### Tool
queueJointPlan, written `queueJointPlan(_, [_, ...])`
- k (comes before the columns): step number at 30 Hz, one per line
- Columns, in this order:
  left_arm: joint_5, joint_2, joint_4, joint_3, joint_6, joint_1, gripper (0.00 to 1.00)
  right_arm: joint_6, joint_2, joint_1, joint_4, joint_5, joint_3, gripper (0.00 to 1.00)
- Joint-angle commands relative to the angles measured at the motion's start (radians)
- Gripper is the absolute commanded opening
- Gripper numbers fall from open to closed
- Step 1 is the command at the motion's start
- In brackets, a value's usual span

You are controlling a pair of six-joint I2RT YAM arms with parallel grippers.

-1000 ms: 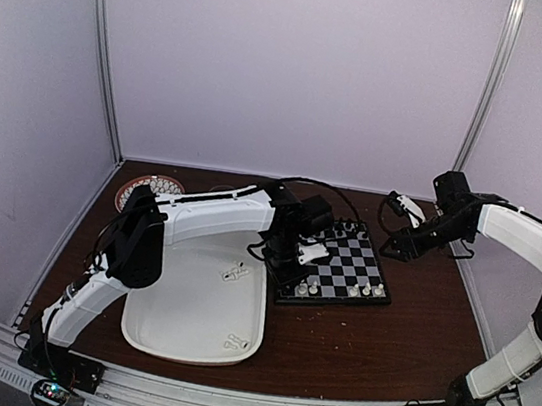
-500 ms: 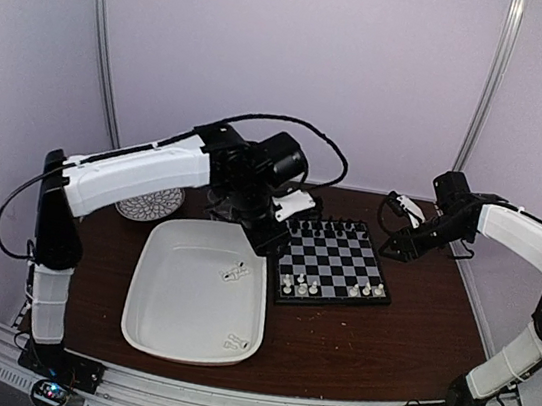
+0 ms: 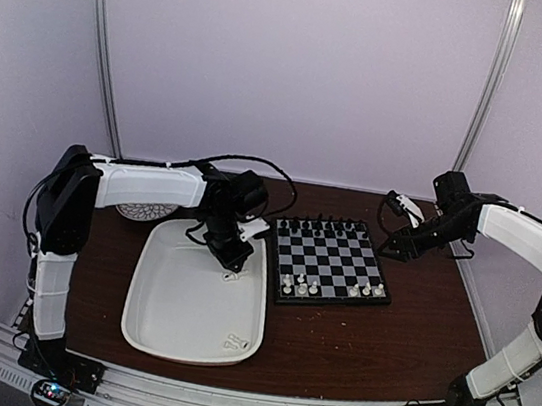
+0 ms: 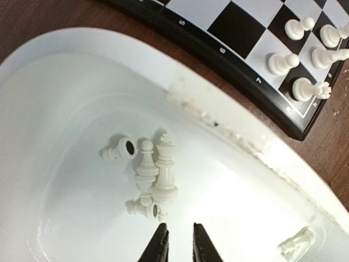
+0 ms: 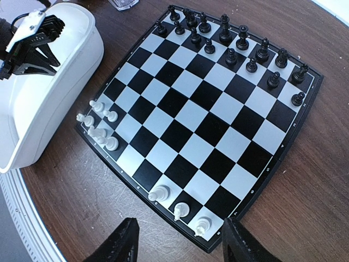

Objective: Set up the chess pieces on the board
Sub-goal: Pick up the pawn from the storage box.

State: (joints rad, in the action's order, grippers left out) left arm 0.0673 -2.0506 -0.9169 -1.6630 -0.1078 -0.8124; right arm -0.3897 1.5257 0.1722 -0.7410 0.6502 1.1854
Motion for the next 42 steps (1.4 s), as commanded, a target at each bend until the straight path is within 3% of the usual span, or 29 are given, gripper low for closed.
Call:
queueJointPlan(1, [0.021, -0.008, 0.062, -0.002, -0.015, 0.004, 0.18, -0.004, -0.02, -0.005, -0.003, 0.007, -0.011, 0.56])
queueJointPlan(13, [0.033, -0.055, 0.056, 0.028, 0.004, 0.013, 0.18, -0.004, -0.017, -0.005, -0.002, 0.002, -0.012, 0.56])
queueJointPlan(23, [-0.011, -0.035, 0.179, 0.124, 0.003, 0.015, 0.32, -0.005, -0.016, -0.005, -0.003, 0.005, -0.013, 0.56])
queueJointPlan(29, [-0.006, -0.059, 0.195, 0.117, 0.003, 0.019, 0.3, -0.002, -0.018, -0.005, -0.006, 0.003, -0.013, 0.56])
queueJointPlan(33, [0.014, -0.065, 0.205, 0.133, 0.002, 0.019, 0.22, -0.002, -0.016, -0.005, -0.006, 0.003, -0.014, 0.55])
queueJointPlan(42, [0.006, -0.068, 0.235, 0.176, -0.058, 0.019, 0.19, -0.001, -0.009, -0.005, -0.008, 0.005, -0.01, 0.55])
